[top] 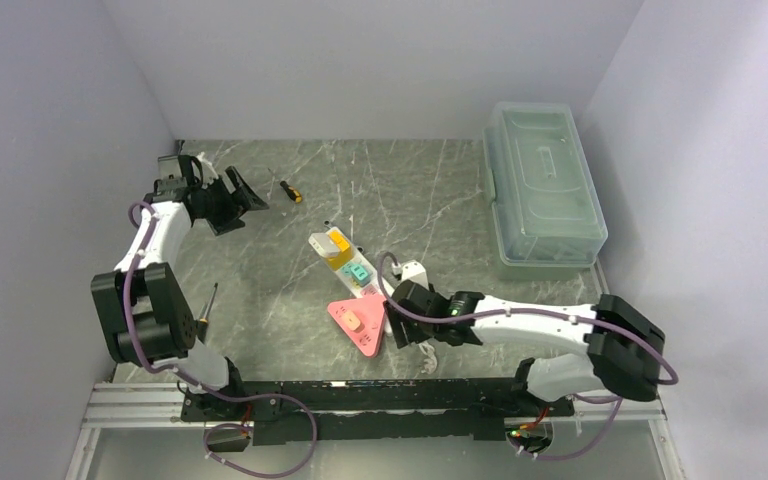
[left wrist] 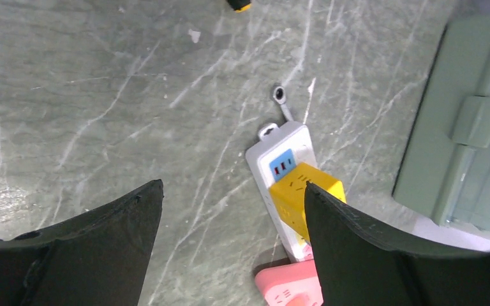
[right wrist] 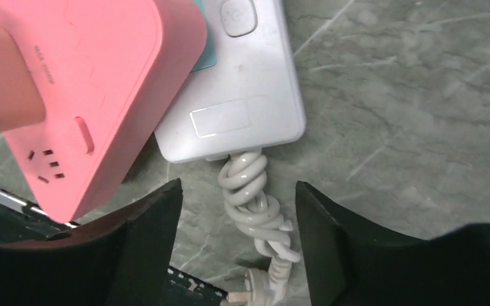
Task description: Pull the plug off the socket
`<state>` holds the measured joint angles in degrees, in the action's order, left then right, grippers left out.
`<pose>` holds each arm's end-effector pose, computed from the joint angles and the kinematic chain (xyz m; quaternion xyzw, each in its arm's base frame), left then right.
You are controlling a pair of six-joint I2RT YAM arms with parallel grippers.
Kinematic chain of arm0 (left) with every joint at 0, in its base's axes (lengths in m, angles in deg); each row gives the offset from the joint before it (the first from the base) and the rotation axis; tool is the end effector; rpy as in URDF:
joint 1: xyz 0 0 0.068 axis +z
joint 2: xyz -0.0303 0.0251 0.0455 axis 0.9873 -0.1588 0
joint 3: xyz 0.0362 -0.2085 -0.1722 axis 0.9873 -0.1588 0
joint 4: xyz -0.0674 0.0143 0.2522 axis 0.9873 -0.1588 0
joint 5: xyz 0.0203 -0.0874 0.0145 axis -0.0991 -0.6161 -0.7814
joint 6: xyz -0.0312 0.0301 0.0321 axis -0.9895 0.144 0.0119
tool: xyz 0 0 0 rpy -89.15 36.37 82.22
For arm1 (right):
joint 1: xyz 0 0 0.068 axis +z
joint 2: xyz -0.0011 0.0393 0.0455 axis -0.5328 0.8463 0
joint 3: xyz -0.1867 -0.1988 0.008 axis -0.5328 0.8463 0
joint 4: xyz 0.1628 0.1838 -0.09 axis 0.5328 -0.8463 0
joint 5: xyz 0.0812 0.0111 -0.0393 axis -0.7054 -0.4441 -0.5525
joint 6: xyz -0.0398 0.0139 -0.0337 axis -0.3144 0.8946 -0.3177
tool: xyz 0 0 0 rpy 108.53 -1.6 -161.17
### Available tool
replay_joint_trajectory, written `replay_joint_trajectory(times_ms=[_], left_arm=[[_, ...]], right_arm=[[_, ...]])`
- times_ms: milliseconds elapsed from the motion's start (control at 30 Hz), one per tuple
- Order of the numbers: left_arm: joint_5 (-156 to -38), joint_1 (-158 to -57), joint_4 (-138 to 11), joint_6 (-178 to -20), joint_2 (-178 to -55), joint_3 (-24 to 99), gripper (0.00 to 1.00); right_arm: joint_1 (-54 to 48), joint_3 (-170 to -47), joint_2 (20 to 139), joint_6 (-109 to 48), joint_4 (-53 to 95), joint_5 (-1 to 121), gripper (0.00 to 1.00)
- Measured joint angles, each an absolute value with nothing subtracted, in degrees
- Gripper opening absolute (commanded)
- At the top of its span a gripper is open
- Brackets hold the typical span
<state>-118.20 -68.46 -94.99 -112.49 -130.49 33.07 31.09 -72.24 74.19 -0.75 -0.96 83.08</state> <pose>0.3306 0.0548 0.2599 -0.2104 0.8915 -0.2717 0.2954 0.1179 0.2132 0.1784 -0.1861 0.9381 0.1166 0.2679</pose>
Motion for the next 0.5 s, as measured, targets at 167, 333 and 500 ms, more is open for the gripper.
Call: replay_joint_trajectory(times_ms=[167,333,500], left_arm=[[-120.7,-68.5,-93.3,-114.0,-127.1,32.0,0.85],[-121.0,-68.5,-92.7,-114.4,-126.9,31.9,0.85],[-120.5,-68.9,-92.6,-114.4,-126.9,31.2,0.84]], right_arm=[[31.1,-76.4,69.8,-2.6,-5.4,86.4,0.89],[31.1,-87.3,73.1,-12.9,-2.4,89.2,0.89],[30.5,-92.5,81.8,-27.2,11.8,88.2,0.88]])
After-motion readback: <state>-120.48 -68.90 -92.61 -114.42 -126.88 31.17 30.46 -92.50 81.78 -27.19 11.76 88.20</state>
